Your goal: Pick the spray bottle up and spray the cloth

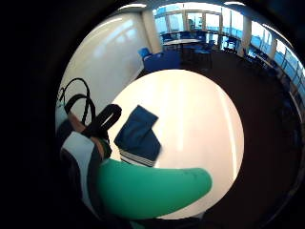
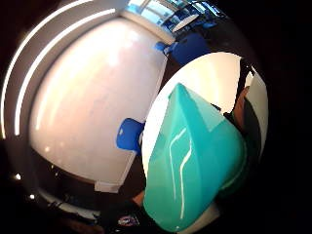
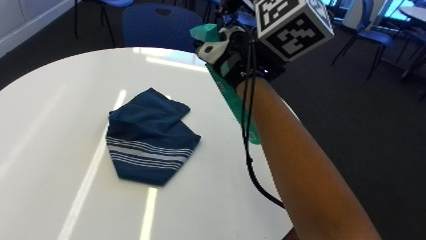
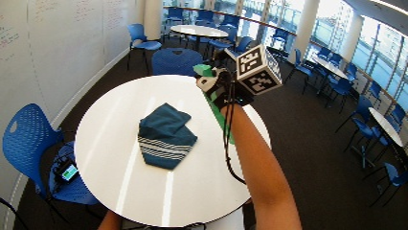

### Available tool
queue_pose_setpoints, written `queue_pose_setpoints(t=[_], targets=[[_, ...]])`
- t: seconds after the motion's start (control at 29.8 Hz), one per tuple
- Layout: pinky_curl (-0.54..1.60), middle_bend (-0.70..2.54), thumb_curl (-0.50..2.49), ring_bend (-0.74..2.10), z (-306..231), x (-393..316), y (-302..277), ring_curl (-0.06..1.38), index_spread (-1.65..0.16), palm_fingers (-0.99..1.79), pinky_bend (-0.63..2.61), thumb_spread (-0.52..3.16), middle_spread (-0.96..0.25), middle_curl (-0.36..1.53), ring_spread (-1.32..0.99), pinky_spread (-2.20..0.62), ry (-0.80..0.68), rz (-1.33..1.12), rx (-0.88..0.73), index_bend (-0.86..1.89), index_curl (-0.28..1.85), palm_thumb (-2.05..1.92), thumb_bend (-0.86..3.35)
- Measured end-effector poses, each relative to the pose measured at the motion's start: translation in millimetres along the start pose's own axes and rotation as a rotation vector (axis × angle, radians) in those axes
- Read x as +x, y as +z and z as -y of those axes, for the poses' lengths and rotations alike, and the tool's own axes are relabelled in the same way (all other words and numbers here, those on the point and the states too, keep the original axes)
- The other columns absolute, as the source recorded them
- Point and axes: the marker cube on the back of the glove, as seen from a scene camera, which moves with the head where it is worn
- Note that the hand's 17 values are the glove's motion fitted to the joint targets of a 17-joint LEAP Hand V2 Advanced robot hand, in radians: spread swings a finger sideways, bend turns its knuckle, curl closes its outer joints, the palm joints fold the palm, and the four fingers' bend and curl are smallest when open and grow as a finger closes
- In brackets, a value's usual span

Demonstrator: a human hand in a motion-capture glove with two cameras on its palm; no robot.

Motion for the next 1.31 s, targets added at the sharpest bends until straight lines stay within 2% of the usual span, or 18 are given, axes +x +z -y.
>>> queue_pose_setpoints(t=[0.23, 0.54, 0.8, 1.04, 1.31], targets=[[0.38, 0.54, 0.78, 0.60, 0, -5, 16, 0.45, -0.29, 1.36, 0.40, 0.35, -0.18, 0.50, -0.18, -0.17, -0.002, -0.183, -0.142, 0.33, 0.57, 0.94, -0.03], [0.38, 0.54, 0.79, 0.60, 2, 4, 43, 0.45, -0.28, 1.36, 0.39, 0.34, -0.18, 0.50, -0.18, -0.17, 0.025, -0.386, -0.421, 0.34, 0.58, 0.94, -0.03], [0.38, 0.55, 0.79, 0.60, -18, 12, 74, 0.45, -0.28, 1.35, 0.39, 0.33, -0.17, 0.50, -0.19, -0.17, 0.079, -0.509, -0.800, 0.34, 0.58, 0.94, -0.03], [0.38, 0.55, 0.80, 0.59, -32, 24, 109, 0.45, -0.28, 1.35, 0.38, 0.34, -0.18, 0.50, -0.19, -0.17, 0.042, -0.666, -0.916, 0.35, 0.58, 0.93, -0.03], [0.38, 0.55, 0.80, 0.59, -40, 43, 122, 0.45, -0.28, 1.35, 0.37, 0.34, -0.18, 0.50, -0.19, -0.17, 0.152, -0.752, -0.997, 0.35, 0.58, 0.93, -0.03]])
